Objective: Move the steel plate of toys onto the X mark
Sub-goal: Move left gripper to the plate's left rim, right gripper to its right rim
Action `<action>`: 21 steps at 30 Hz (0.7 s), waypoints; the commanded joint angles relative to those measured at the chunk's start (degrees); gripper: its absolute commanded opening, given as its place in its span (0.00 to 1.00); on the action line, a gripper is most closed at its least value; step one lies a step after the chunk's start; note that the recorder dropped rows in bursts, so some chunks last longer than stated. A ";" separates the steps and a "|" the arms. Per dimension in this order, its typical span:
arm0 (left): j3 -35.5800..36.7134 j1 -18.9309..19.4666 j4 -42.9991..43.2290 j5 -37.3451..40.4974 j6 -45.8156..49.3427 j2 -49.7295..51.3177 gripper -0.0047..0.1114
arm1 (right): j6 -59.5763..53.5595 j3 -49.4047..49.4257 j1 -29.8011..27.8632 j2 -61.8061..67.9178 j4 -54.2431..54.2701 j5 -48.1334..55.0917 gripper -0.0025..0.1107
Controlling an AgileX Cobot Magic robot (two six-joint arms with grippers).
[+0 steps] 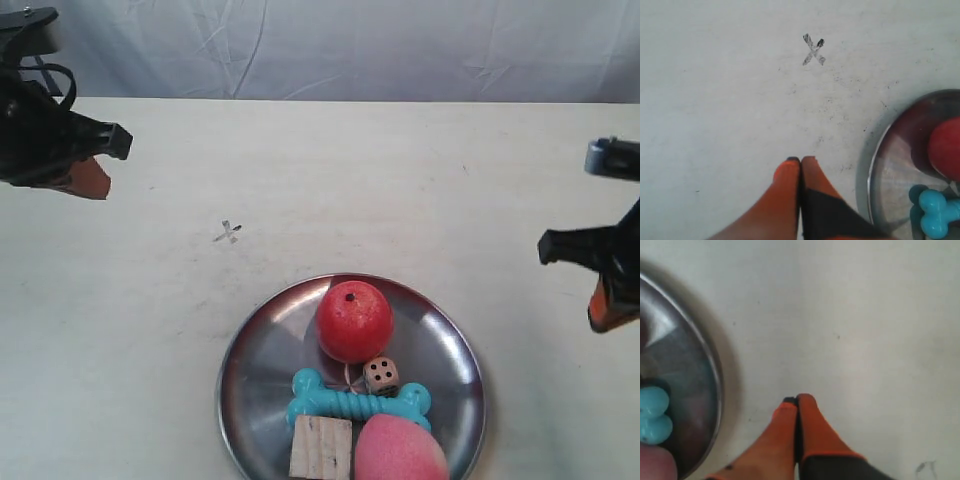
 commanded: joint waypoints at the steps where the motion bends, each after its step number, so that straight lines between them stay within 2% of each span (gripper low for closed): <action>1: 0.48 0.02 -8.32 -1.89 8.38 2.40 0.06 | -0.50 8.82 0.05 -3.63 4.92 -5.80 0.01; 5: 0.48 0.02 -18.02 -2.13 17.70 7.91 0.18 | -4.38 14.75 0.05 -5.31 12.19 -9.44 0.02; 7: 0.48 0.02 -21.67 -2.13 21.45 11.41 0.26 | -8.35 16.87 0.05 -5.46 17.46 -9.67 0.08; 11: 0.13 0.02 -25.33 -1.90 26.14 18.14 0.40 | -15.57 19.53 0.15 -5.46 28.47 -10.75 0.34; 12: -0.14 0.02 -25.62 -1.87 26.75 19.52 0.41 | -15.88 20.30 0.15 -5.46 30.77 -11.88 0.40; 14: -1.03 0.02 -26.46 -1.19 30.29 22.72 0.42 | -15.88 21.90 0.42 -5.46 34.39 -14.23 0.47; 21: -5.63 -0.08 -29.68 4.93 37.00 30.16 0.42 | -15.88 30.68 4.17 -7.53 45.65 -21.39 0.48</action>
